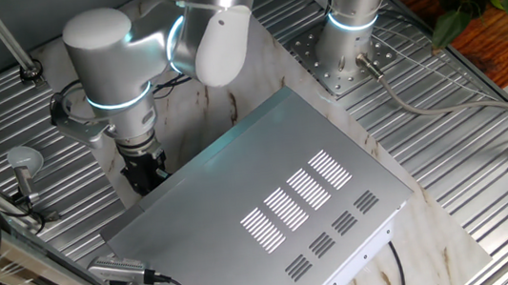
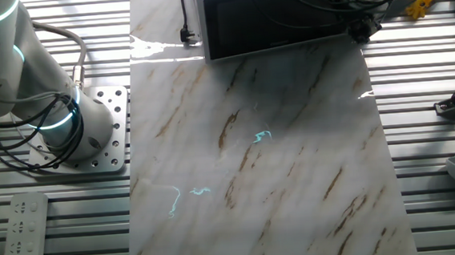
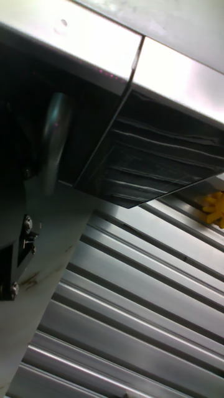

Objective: Open the microwave door

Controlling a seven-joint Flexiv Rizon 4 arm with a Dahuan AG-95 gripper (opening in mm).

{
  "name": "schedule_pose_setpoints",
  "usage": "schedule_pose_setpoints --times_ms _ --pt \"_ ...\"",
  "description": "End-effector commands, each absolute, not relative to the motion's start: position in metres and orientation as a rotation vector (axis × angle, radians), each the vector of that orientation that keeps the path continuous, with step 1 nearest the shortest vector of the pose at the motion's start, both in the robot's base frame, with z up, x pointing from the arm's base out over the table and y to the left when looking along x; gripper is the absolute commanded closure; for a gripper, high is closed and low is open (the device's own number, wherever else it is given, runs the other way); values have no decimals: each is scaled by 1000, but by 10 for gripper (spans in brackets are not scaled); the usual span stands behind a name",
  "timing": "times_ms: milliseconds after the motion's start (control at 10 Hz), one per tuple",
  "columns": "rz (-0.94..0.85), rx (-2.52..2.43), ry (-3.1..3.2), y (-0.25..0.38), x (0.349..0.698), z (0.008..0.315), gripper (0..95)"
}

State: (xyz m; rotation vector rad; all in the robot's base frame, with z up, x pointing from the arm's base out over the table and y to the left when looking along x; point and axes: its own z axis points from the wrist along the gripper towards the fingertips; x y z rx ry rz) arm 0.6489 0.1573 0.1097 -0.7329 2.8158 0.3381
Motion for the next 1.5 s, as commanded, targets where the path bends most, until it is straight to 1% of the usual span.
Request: schedule_pose_setpoints --times_ms 100,1500 --pt "341 -731 2818 163 650 110 570" --pt "386 -731 2799 169 652 102 570"
